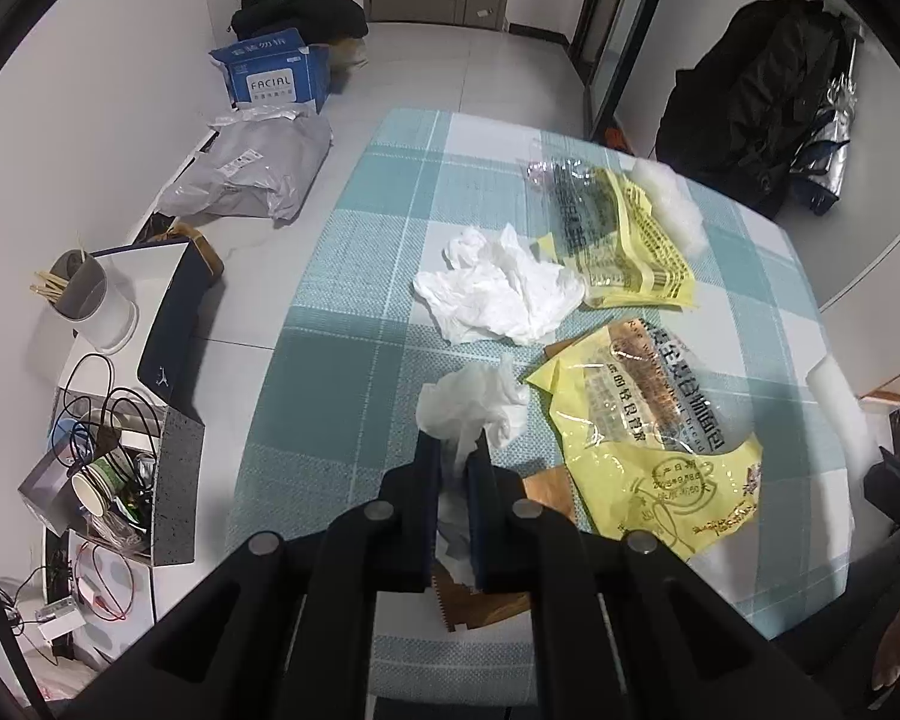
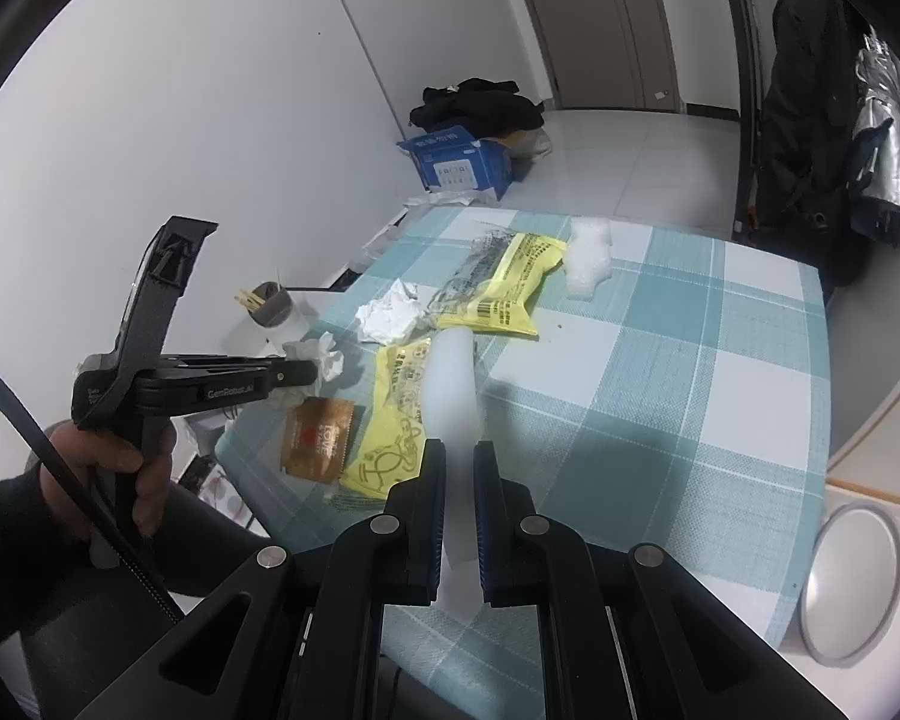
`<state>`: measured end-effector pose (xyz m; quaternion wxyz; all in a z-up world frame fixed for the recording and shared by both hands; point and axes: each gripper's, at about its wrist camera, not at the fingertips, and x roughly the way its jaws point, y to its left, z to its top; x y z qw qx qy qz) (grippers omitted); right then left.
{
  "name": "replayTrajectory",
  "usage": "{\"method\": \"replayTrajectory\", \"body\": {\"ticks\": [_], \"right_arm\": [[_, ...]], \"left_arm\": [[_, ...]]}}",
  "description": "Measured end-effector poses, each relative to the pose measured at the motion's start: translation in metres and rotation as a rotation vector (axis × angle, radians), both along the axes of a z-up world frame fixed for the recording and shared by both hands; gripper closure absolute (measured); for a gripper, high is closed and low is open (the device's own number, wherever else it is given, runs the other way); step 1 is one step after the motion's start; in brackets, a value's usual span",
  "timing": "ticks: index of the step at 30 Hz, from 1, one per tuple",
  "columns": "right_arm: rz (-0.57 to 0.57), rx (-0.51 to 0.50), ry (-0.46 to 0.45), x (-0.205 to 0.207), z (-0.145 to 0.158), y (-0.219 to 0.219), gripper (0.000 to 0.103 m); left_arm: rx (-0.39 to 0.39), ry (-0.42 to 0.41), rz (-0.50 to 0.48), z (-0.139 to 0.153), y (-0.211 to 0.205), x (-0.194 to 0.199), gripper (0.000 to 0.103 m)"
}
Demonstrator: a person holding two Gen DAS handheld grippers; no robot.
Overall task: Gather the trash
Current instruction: 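Carry the tissue and foam stick in both grippers toward the trash bin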
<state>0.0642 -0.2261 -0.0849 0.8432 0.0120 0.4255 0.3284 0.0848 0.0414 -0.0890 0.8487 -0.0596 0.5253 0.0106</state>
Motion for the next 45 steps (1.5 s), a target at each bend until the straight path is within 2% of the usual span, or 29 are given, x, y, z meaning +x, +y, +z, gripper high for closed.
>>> {"method": "replayTrajectory", "body": {"ticks": [8, 15, 21, 24, 31, 36, 41, 45], "right_arm": [[-0.009, 0.003, -0.016, -0.004, 0.004, -0.004, 0.095], [-0.035, 0.016, -0.037, -0.008, 0.017, -0.015, 0.095], [-0.067, 0.056, -0.080, -0.002, 0.051, -0.035, 0.095], [-0.087, 0.060, -0.124, -0.001, 0.071, -0.051, 0.095], [-0.184, 0.059, -0.190, 0.007, 0.117, -0.118, 0.095], [-0.294, 0.069, -0.208, 0.009, 0.135, -0.176, 0.094], [-0.444, 0.061, -0.181, 0.009, 0.133, -0.250, 0.094], [-0.566, 0.064, -0.112, 0.006, 0.108, -0.307, 0.094]], "left_arm": [[-0.025, -0.053, 0.034, 0.011, 0.001, -0.003, 0.098], [-0.059, -0.151, -0.008, 0.042, -0.012, -0.009, 0.098], [-0.104, -0.245, -0.054, 0.076, -0.039, -0.010, 0.099], [-0.105, -0.301, -0.112, 0.096, -0.069, -0.007, 0.099], [-0.178, -0.360, -0.289, 0.129, -0.150, 0.008, 0.098], [-0.229, -0.349, -0.414, 0.132, -0.209, 0.022, 0.099], [-0.242, -0.309, -0.522, 0.123, -0.266, 0.027, 0.099], [-0.244, -0.262, -0.592, 0.107, -0.307, 0.037, 0.099]]}}
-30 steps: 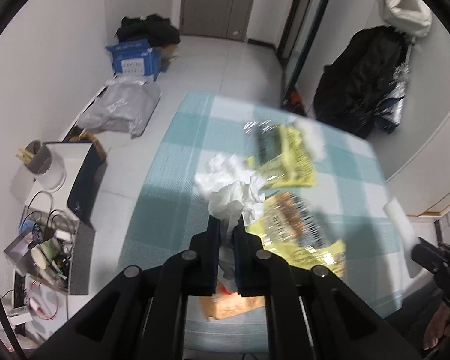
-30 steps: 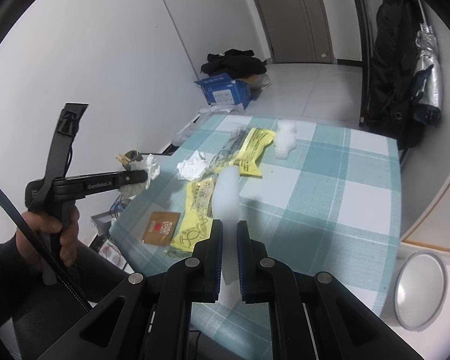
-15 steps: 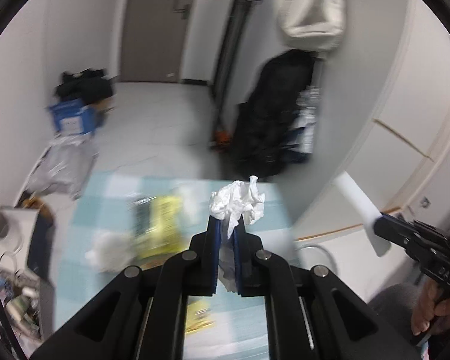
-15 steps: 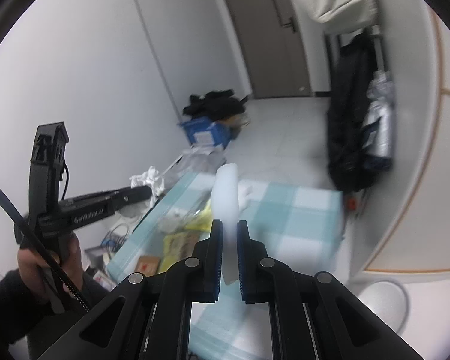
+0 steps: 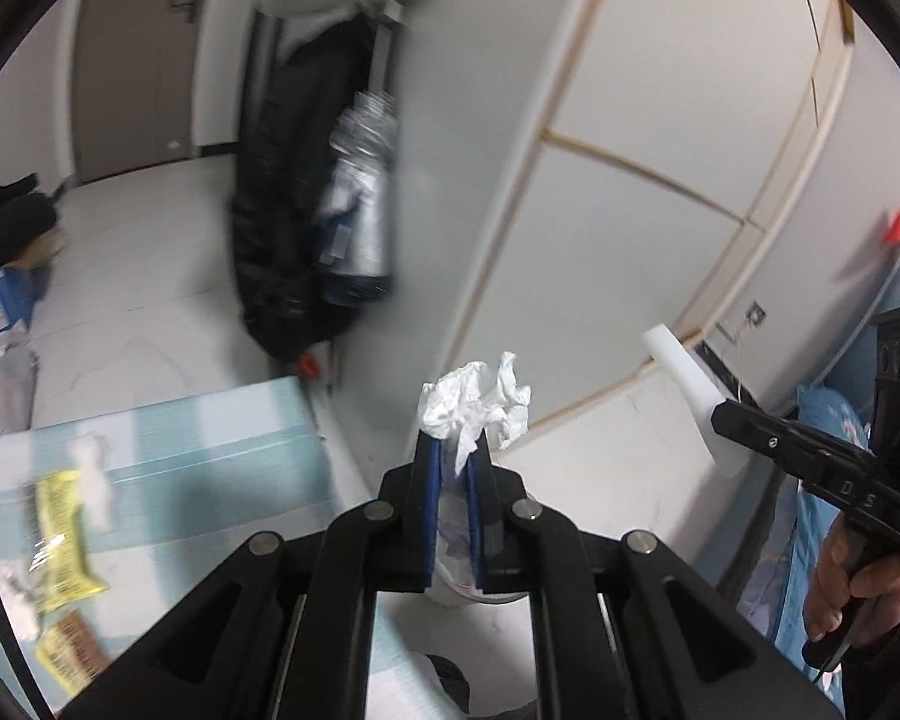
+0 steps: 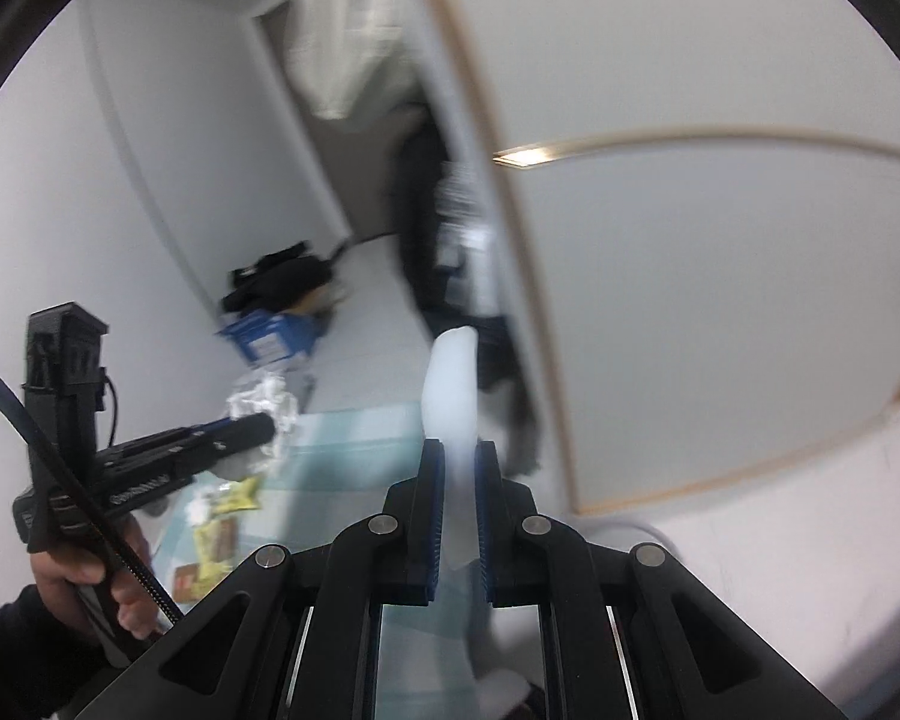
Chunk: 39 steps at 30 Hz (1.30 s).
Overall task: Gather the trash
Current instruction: 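Carry the tissue and foam stick in both grippers toward the trash bin, then open both grippers over the bin to drop tissue and foam stick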
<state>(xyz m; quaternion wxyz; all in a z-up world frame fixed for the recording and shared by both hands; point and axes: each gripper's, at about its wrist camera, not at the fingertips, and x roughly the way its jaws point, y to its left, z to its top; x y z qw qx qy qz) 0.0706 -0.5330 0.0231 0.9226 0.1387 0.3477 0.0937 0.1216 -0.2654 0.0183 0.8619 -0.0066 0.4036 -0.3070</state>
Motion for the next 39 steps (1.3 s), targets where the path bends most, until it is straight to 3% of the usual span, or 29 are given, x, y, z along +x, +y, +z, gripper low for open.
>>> {"method": "replayTrajectory", "body": {"ticks": [6, 10, 22, 28, 37, 39], "right_arm": [[-0.101, 0.038, 0.119, 0.001, -0.054, -0.064, 0.094], [-0.152, 0.112, 0.236, 0.011, -0.110, -0.100, 0.094], [-0.205, 0.264, 0.492, 0.031, -0.251, -0.126, 0.094], [-0.190, 0.286, 0.564, 0.047, -0.289, -0.111, 0.094], [-0.205, 0.317, 0.617, 0.061, -0.319, -0.093, 0.089], [-0.187, 0.306, 0.634, 0.063, -0.324, -0.090, 0.089]], "left_arm": [[-0.027, 0.121, -0.124, -0.041, -0.055, 0.022, 0.099], [0.002, 0.188, -0.188, -0.070, -0.086, 0.034, 0.099], [0.256, 0.445, -0.314, -0.188, -0.158, 0.053, 0.099], [0.362, 0.585, -0.316, -0.243, -0.169, 0.051, 0.099], [0.326, 0.750, -0.220, -0.267, -0.162, 0.066, 0.095], [0.318, 0.765, -0.204, -0.265, -0.163, 0.070, 0.084]]}}
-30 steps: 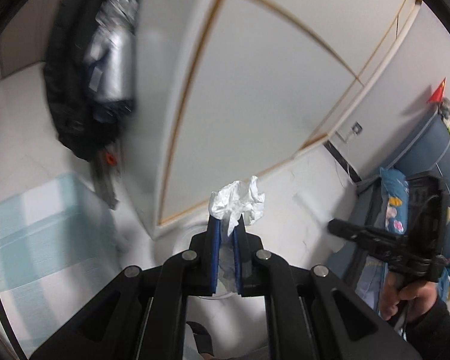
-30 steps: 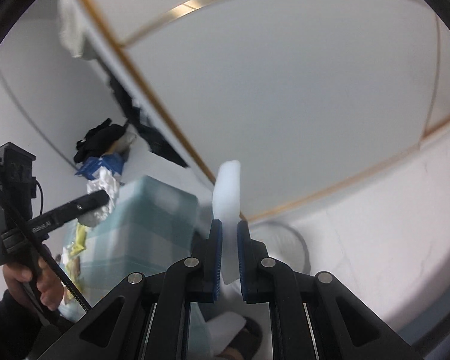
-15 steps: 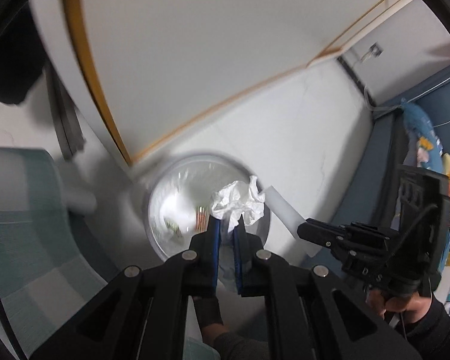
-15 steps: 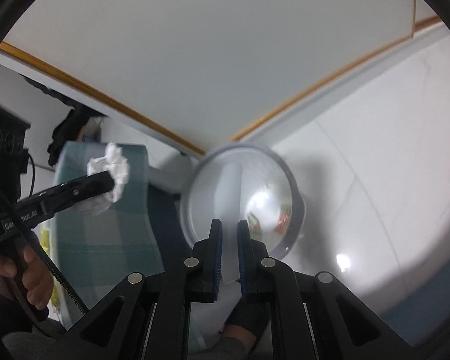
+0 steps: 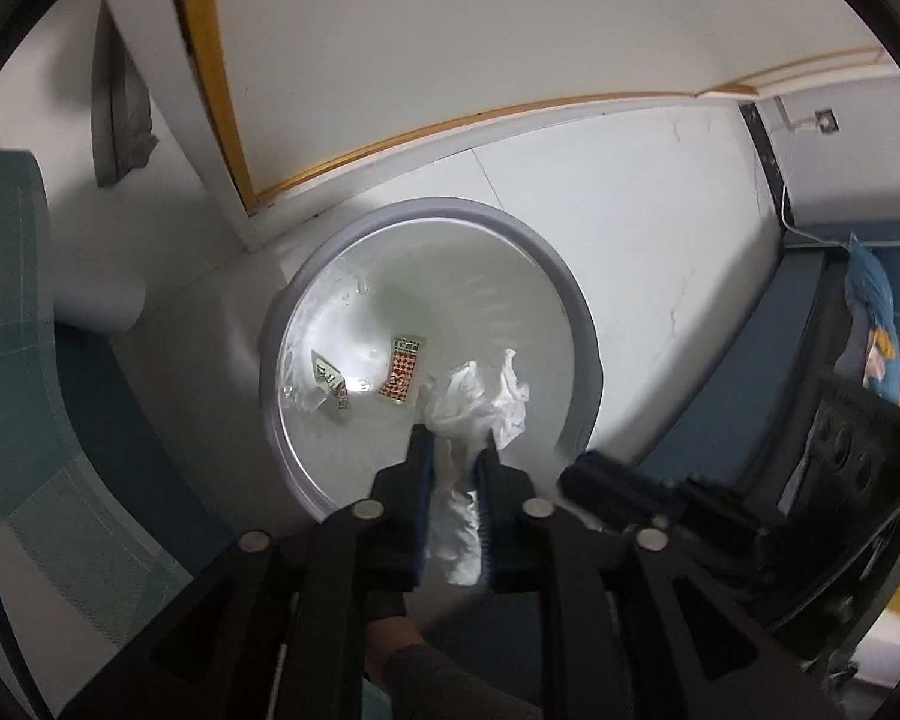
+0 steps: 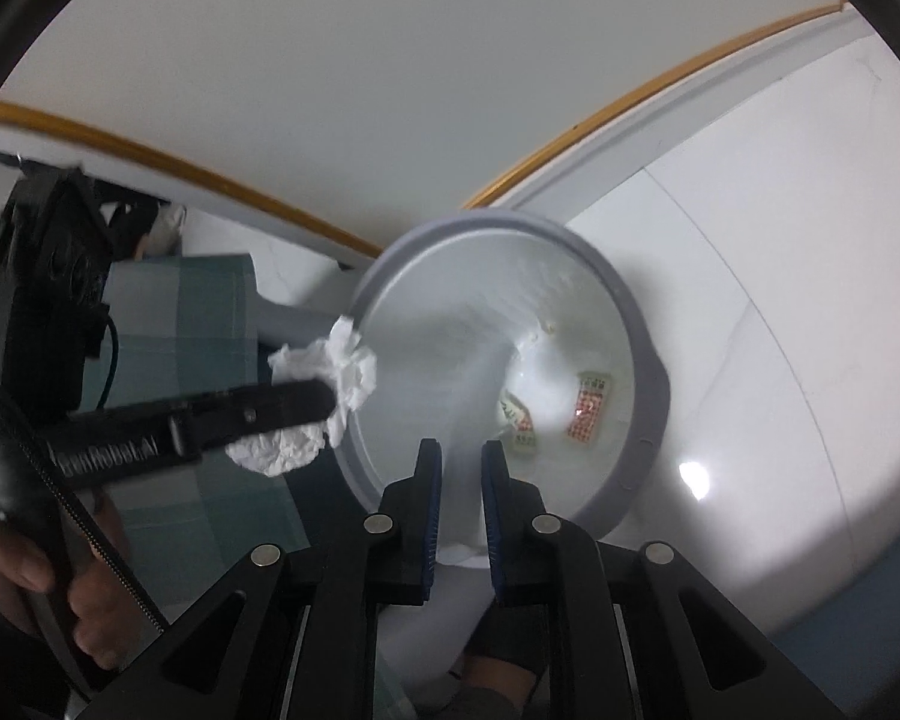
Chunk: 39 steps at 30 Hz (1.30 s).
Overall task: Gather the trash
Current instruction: 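Open both grippers over the bin to drop tissue and foam stick, then move both open tools back above the table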
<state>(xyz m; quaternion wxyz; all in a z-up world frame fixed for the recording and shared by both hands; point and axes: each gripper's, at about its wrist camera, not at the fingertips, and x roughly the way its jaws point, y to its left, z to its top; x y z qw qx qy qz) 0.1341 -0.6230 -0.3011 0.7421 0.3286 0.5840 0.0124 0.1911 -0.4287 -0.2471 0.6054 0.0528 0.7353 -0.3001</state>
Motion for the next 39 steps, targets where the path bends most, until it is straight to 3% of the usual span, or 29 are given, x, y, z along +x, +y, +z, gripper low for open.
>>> {"method": "replayTrajectory", "body": {"ticks": [1, 3, 4, 5, 6, 14, 20, 23, 30, 33, 36, 39], "right_arm": [[0.024, 0.002, 0.005, 0.001, -0.002, 0.004, 0.089], [0.039, 0.000, 0.006, 0.000, 0.001, 0.005, 0.084], [0.044, -0.002, -0.003, 0.001, 0.001, 0.006, 0.081], [0.042, -0.010, -0.020, 0.001, 0.003, 0.006, 0.070], [0.036, -0.015, -0.028, -0.001, 0.004, 0.003, 0.062], [-0.042, -0.035, -0.062, -0.019, 0.021, -0.011, 0.055], [-0.090, -0.058, -0.077, -0.035, 0.040, -0.025, 0.053], [-0.119, -0.060, -0.097, -0.039, 0.054, -0.029, 0.051], [-0.149, -0.135, -0.222, -0.050, 0.120, -0.025, 0.045], [-0.146, -0.180, -0.298, -0.051, 0.158, -0.015, 0.043], [-0.129, -0.225, -0.385, -0.053, 0.199, 0.001, 0.039], [-0.094, -0.263, -0.484, -0.054, 0.243, 0.026, 0.036]], "left_arm": [[0.013, -0.014, 0.011, 0.001, 0.001, 0.000, 0.079], [-0.017, -0.019, 0.042, 0.006, 0.006, 0.002, 0.056], [-0.027, -0.017, 0.055, 0.007, 0.008, 0.002, 0.051], [-0.031, -0.021, 0.061, 0.008, 0.010, 0.002, 0.047], [-0.038, -0.029, 0.067, 0.011, 0.011, 0.003, 0.047], [-0.033, -0.062, 0.040, 0.020, 0.007, 0.001, 0.046], [0.011, -0.195, -0.029, 0.039, 0.014, -0.002, 0.045], [0.008, -0.275, -0.018, 0.057, 0.029, -0.007, 0.045], [-0.021, -0.493, 0.113, 0.122, 0.070, -0.012, 0.038], [-0.041, -0.586, 0.152, 0.157, 0.089, -0.020, 0.035], [-0.070, -0.668, 0.227, 0.193, 0.116, -0.026, 0.023], [-0.101, -0.725, 0.280, 0.225, 0.141, -0.034, 0.023]]}}
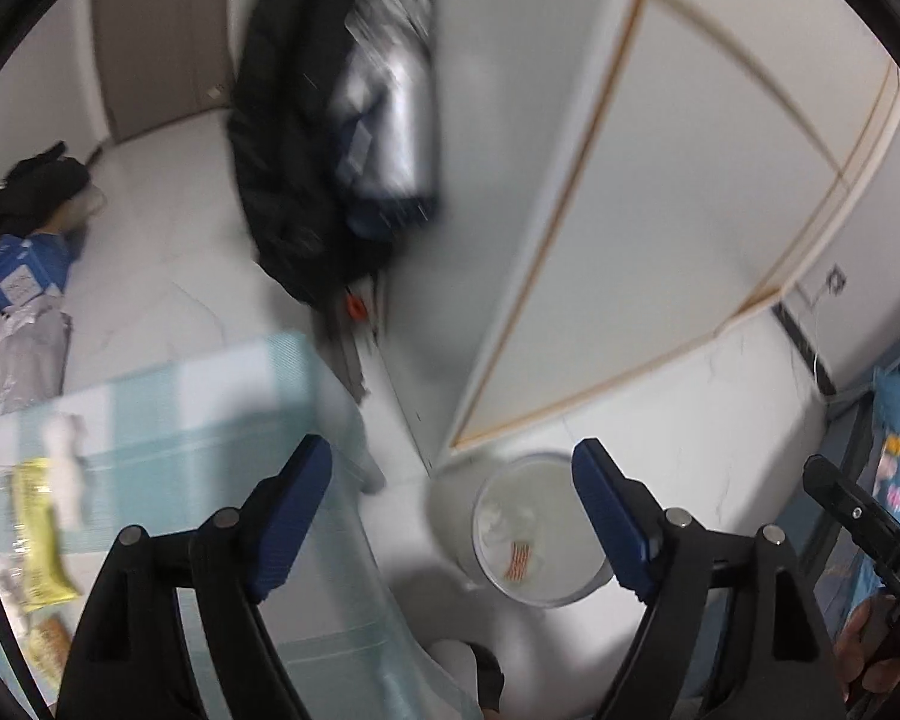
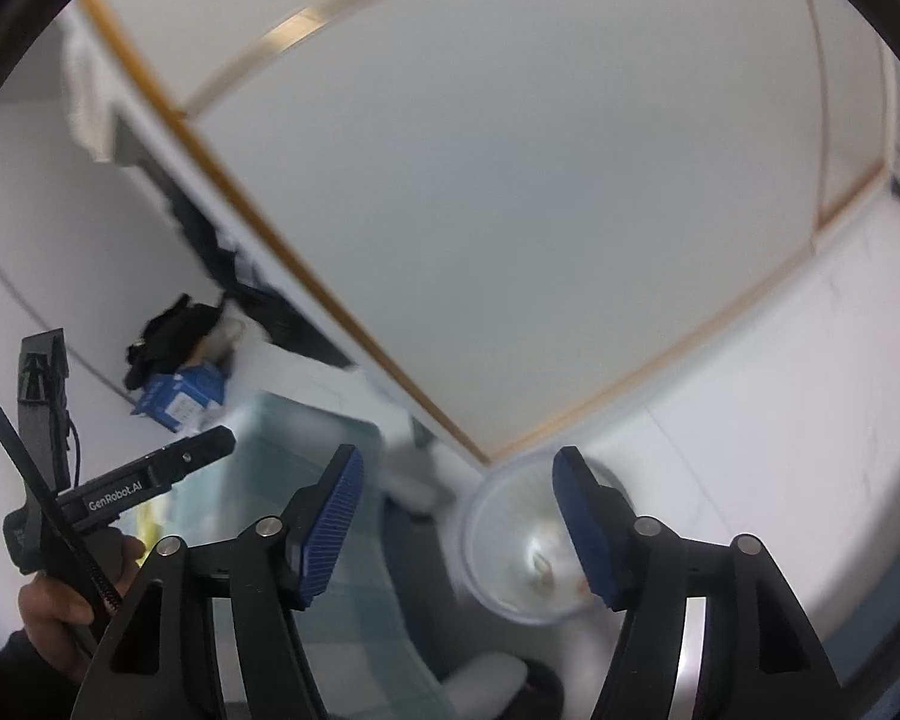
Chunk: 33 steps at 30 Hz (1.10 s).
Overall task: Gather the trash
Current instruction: 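Move both open tools back above the table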
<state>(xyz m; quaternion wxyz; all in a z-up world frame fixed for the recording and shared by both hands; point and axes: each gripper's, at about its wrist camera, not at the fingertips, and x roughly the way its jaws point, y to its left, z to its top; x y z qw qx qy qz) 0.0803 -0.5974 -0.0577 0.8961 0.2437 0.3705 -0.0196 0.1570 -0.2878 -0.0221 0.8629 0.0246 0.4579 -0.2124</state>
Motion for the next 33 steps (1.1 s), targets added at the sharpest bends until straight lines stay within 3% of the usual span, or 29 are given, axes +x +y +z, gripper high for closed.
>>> {"method": "replayTrajectory", "body": {"ticks": [3, 6, 10, 16, 18, 27, 33], "right_arm": [[0.031, -0.048, -0.069, -0.001, 0.031, 0.025, 0.029], [0.076, -0.092, -0.152, -0.004, 0.064, 0.059, 0.029], [0.122, -0.098, -0.238, -0.008, 0.095, 0.098, 0.026], [0.183, -0.159, -0.363, -0.021, 0.127, 0.165, 0.021], [0.234, -0.168, -0.382, -0.026, 0.134, 0.190, 0.021], [0.404, -0.177, -0.433, -0.033, 0.136, 0.289, 0.020], [0.486, -0.183, -0.410, -0.036, 0.110, 0.345, 0.020]], "left_arm": [[-0.017, -0.072, 0.038, 0.027, 0.024, -0.008, 0.021], [-0.017, -0.136, 0.085, 0.048, 0.047, -0.014, 0.013], [-0.036, -0.200, 0.165, 0.074, 0.093, -0.030, 0.013], [-0.059, -0.277, 0.278, 0.101, 0.155, -0.055, 0.012], [-0.062, -0.307, 0.323, 0.106, 0.178, -0.063, 0.006], [-0.053, -0.379, 0.486, 0.094, 0.254, -0.090, 0.005], [-0.053, -0.359, 0.562, 0.071, 0.293, -0.108, 0.005]]}}
